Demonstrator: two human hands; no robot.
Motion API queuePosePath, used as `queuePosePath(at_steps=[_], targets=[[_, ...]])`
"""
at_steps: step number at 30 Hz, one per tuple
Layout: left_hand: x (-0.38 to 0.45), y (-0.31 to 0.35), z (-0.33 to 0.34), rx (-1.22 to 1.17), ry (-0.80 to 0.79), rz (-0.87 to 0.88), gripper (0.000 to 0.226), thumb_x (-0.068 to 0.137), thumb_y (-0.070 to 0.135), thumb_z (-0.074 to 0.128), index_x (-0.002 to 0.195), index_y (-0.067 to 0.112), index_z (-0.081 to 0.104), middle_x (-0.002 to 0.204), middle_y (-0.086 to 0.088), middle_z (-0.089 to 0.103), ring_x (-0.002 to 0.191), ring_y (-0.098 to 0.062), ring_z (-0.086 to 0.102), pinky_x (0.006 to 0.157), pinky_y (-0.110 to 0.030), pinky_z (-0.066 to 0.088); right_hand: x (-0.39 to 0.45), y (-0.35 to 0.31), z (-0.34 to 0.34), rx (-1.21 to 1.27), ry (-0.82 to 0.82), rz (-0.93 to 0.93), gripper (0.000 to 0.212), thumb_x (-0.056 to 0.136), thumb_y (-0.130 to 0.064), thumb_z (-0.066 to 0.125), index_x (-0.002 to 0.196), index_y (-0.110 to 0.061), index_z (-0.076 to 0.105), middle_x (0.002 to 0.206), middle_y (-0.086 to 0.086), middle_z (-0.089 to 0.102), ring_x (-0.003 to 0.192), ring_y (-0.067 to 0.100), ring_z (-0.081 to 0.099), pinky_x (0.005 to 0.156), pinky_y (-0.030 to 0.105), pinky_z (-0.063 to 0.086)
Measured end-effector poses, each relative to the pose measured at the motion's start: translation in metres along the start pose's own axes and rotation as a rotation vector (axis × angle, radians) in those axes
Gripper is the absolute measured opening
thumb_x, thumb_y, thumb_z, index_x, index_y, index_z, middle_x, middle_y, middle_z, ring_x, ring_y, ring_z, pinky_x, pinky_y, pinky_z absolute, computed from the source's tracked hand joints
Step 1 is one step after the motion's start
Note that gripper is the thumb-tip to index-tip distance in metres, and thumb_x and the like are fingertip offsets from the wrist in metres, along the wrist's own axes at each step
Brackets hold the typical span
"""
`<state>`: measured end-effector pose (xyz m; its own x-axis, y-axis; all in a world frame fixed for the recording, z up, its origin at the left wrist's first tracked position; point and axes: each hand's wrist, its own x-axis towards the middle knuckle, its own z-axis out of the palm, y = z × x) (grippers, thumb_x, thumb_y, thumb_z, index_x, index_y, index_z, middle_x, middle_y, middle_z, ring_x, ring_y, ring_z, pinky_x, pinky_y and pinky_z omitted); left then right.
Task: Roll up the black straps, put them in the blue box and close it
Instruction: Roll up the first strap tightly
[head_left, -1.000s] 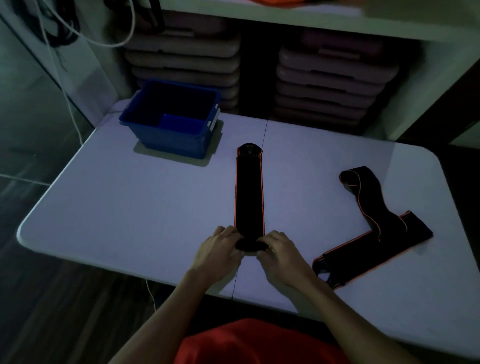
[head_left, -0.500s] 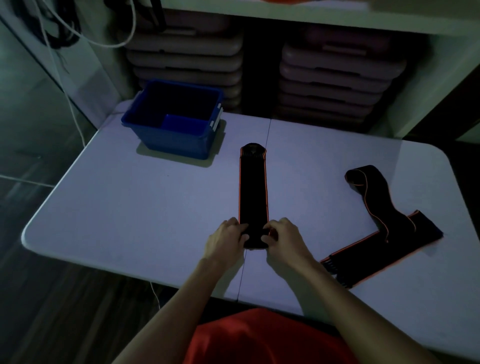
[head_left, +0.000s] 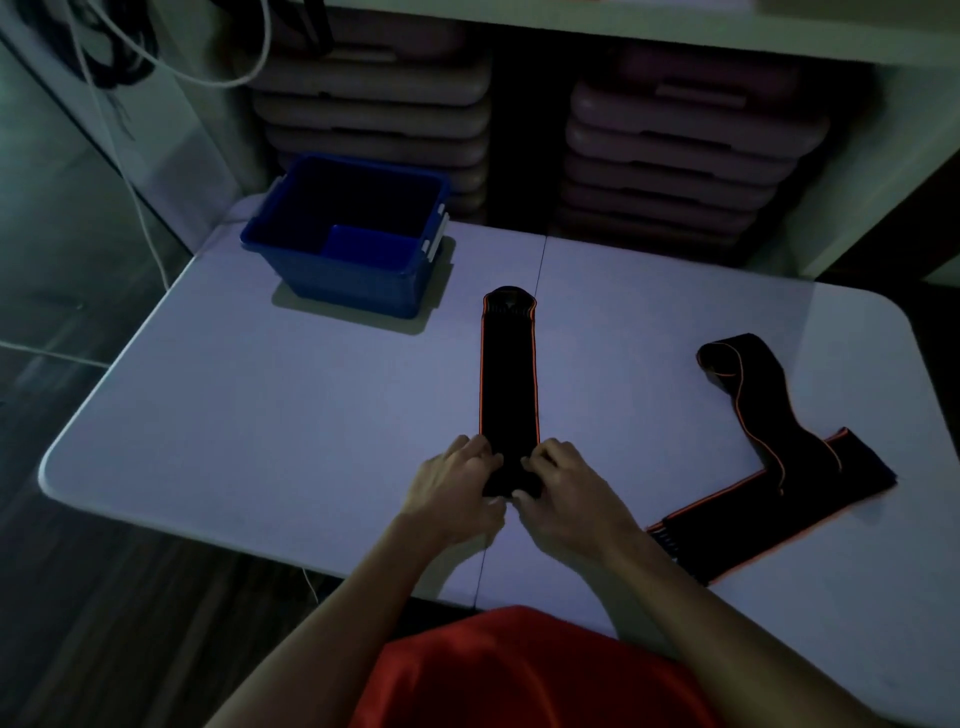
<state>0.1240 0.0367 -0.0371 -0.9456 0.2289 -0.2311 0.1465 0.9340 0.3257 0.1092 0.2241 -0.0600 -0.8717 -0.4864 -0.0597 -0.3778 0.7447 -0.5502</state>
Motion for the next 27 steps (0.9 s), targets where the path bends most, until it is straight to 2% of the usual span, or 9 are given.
queuePosePath(at_steps=[4, 8, 12, 14, 16, 19, 22, 25, 27], targets=[[0.014, -0.008, -0.008, 0.003, -0.074, 0.033, 0.050, 0.078, 0.044, 0.068, 0.123, 0.022, 0.063, 0.122, 0.003, 0.050, 0.115, -0.018, 0.046, 0.081, -0.038, 0.053, 0.009, 0.010, -0.001, -0.028, -0.099, 0.003, 0.044, 0.083, -0.036, 0.067, 0.119, -0.012, 0.061, 0.112, -0.006, 0.045, 0.107, 0.015, 0.049, 0.081, 0.036, 0.054], [0.028, -0.013, -0.019, -0.059, -0.166, 0.035, 0.037, 0.079, 0.045, 0.065, 0.110, 0.024, 0.067, 0.114, 0.001, 0.056, 0.108, -0.019, 0.050, 0.082, -0.037, 0.050, 0.017, 0.016, -0.002, 0.038, -0.110, 0.023, 0.042, 0.085, -0.041, 0.061, 0.121, -0.018, 0.065, 0.102, -0.015, 0.041, 0.097, 0.005, 0.046, 0.083, 0.029, 0.050], [0.043, -0.015, -0.033, -0.095, -0.238, 0.001, 0.031, 0.082, 0.039, 0.059, 0.111, 0.031, 0.063, 0.105, -0.001, 0.065, 0.096, -0.023, 0.063, 0.077, -0.038, 0.053, 0.031, 0.014, -0.013, 0.119, -0.150, 0.051, 0.031, 0.092, -0.036, 0.057, 0.121, -0.026, 0.060, 0.096, -0.016, 0.052, 0.089, 0.006, 0.051, 0.075, 0.025, 0.043], [0.051, -0.016, -0.035, -0.099, -0.208, -0.056, 0.031, 0.084, 0.037, 0.058, 0.114, 0.030, 0.057, 0.105, -0.005, 0.066, 0.092, -0.027, 0.064, 0.073, -0.035, 0.050, 0.038, 0.012, -0.016, 0.168, -0.127, 0.096, 0.020, 0.094, -0.034, 0.055, 0.114, -0.030, 0.054, 0.097, -0.009, 0.062, 0.085, 0.011, 0.060, 0.069, 0.027, 0.047], [0.057, -0.016, -0.036, -0.081, -0.162, -0.098, 0.031, 0.087, 0.036, 0.058, 0.118, 0.028, 0.058, 0.110, -0.006, 0.065, 0.097, -0.027, 0.063, 0.074, -0.034, 0.048, 0.043, 0.009, -0.014, 0.140, -0.090, 0.125, 0.013, 0.097, -0.032, 0.052, 0.107, -0.026, 0.056, 0.097, -0.004, 0.060, 0.087, 0.015, 0.059, 0.072, 0.030, 0.049], [0.060, -0.010, -0.035, -0.065, -0.063, -0.098, 0.031, 0.089, 0.031, 0.059, 0.119, 0.024, 0.061, 0.117, -0.002, 0.059, 0.107, -0.024, 0.057, 0.080, -0.038, 0.051, 0.049, 0.009, -0.008, 0.081, -0.037, 0.168, 0.021, 0.100, -0.028, 0.049, 0.111, -0.016, 0.062, 0.105, 0.001, 0.047, 0.098, 0.015, 0.047, 0.082, 0.028, 0.044], [0.059, -0.006, -0.031, -0.097, 0.045, -0.086, 0.021, 0.088, 0.022, 0.059, 0.109, 0.021, 0.059, 0.111, 0.000, 0.059, 0.105, -0.022, 0.054, 0.077, -0.039, 0.051, 0.053, 0.008, -0.005, 0.054, 0.010, 0.157, 0.023, 0.101, -0.026, 0.048, 0.118, -0.014, 0.057, 0.110, 0.003, 0.048, 0.102, 0.019, 0.049, 0.083, 0.035, 0.050], [0.059, -0.003, -0.029, -0.039, 0.096, -0.073, 0.019, 0.091, 0.021, 0.055, 0.105, 0.018, 0.068, 0.110, 0.000, 0.062, 0.105, -0.021, 0.053, 0.075, -0.037, 0.049, 0.052, 0.010, -0.005, -0.013, 0.110, 0.069, 0.015, 0.100, -0.024, 0.052, 0.109, -0.014, 0.058, 0.112, 0.003, 0.050, 0.100, 0.018, 0.048, 0.073, 0.032, 0.055], [0.058, -0.002, -0.029, 0.019, 0.070, -0.047, 0.025, 0.092, 0.023, 0.051, 0.107, 0.017, 0.070, 0.110, -0.001, 0.062, 0.105, -0.023, 0.053, 0.076, -0.036, 0.048, 0.049, 0.012, -0.006, -0.078, 0.122, -0.023, 0.012, 0.099, -0.020, 0.054, 0.102, -0.012, 0.062, 0.107, 0.003, 0.053, 0.097, 0.018, 0.050, 0.067, 0.032, 0.056]])
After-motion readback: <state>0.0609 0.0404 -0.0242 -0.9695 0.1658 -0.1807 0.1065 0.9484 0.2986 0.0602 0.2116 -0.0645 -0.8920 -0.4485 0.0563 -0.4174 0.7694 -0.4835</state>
